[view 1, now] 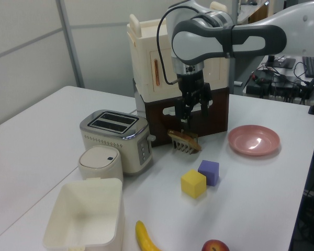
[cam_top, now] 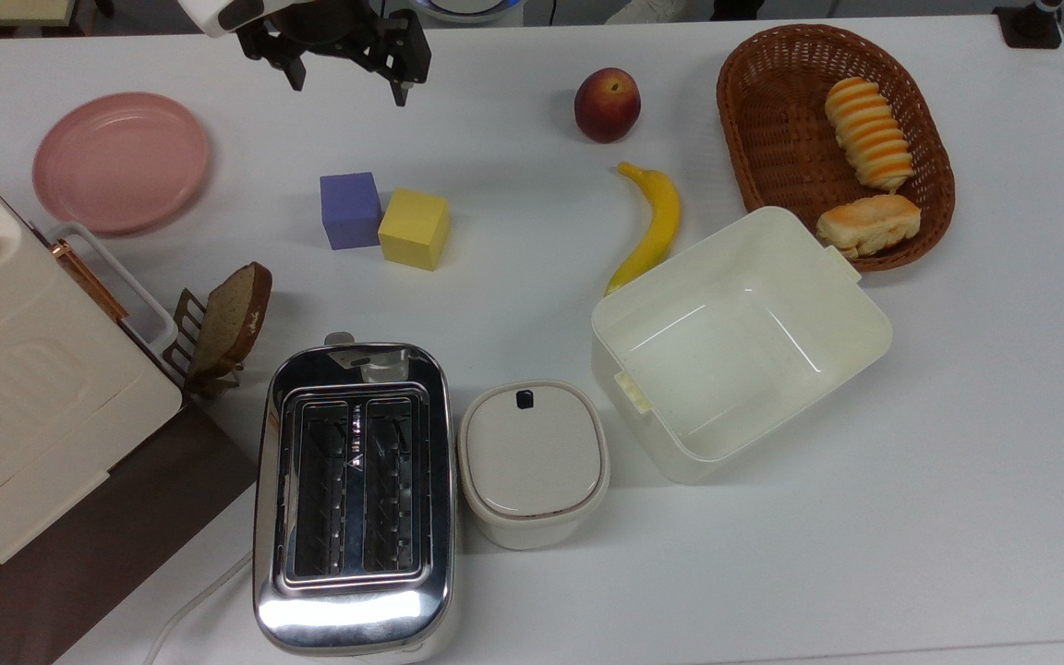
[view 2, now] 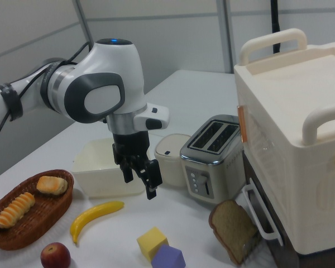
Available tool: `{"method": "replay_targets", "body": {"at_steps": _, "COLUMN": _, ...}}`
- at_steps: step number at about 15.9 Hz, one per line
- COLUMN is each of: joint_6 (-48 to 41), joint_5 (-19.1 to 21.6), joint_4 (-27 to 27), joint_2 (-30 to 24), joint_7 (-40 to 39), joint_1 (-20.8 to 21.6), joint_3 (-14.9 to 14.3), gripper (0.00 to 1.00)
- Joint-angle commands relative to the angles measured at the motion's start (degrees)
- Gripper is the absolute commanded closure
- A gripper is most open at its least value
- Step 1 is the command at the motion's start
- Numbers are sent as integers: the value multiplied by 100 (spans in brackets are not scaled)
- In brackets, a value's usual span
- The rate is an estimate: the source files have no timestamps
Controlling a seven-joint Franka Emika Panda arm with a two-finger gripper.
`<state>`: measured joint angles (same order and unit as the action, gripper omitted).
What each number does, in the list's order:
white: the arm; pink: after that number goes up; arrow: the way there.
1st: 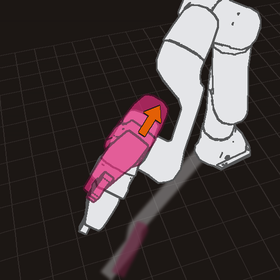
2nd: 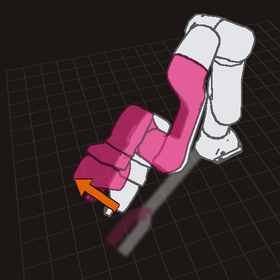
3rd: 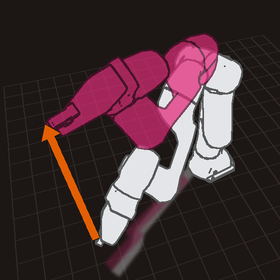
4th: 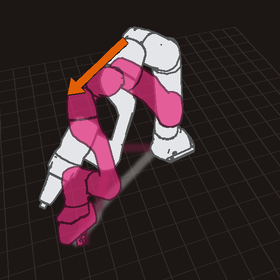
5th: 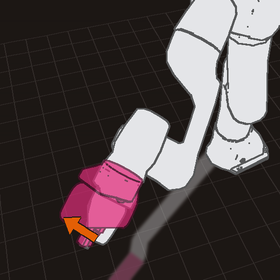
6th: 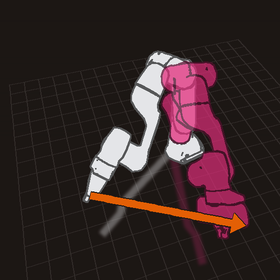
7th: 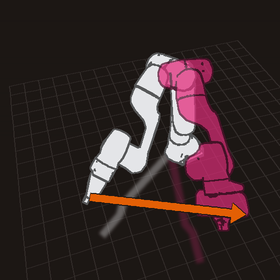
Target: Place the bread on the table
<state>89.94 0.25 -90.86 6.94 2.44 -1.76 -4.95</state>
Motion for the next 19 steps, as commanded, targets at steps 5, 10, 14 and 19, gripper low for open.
{"method": "replay_targets", "body": {"at_steps": 5, "joint_6": -11, "joint_5": 335, "joint_4": 86, "joint_2": -105, "joint_7": 45, "joint_1": 53, "joint_3": -23, "gripper": 0}}
{"method": "replay_targets", "body": {"at_steps": 10, "joint_6": -29, "joint_5": 563, "joint_4": 86, "joint_2": -96, "joint_7": 46, "joint_1": 53, "joint_3": -23, "gripper": 0}}
{"method": "replay_targets", "body": {"at_steps": 14, "joint_6": -38, "joint_5": 678, "joint_4": 95, "joint_2": -96, "joint_7": 46, "joint_1": 44, "joint_3": -23, "gripper": 0}}
{"method": "replay_targets", "body": {"at_steps": 19, "joint_6": -55, "joint_5": 687, "joint_4": 95, "joint_2": -96, "joint_7": 37, "joint_1": 36, "joint_3": -15, "gripper": 0}}
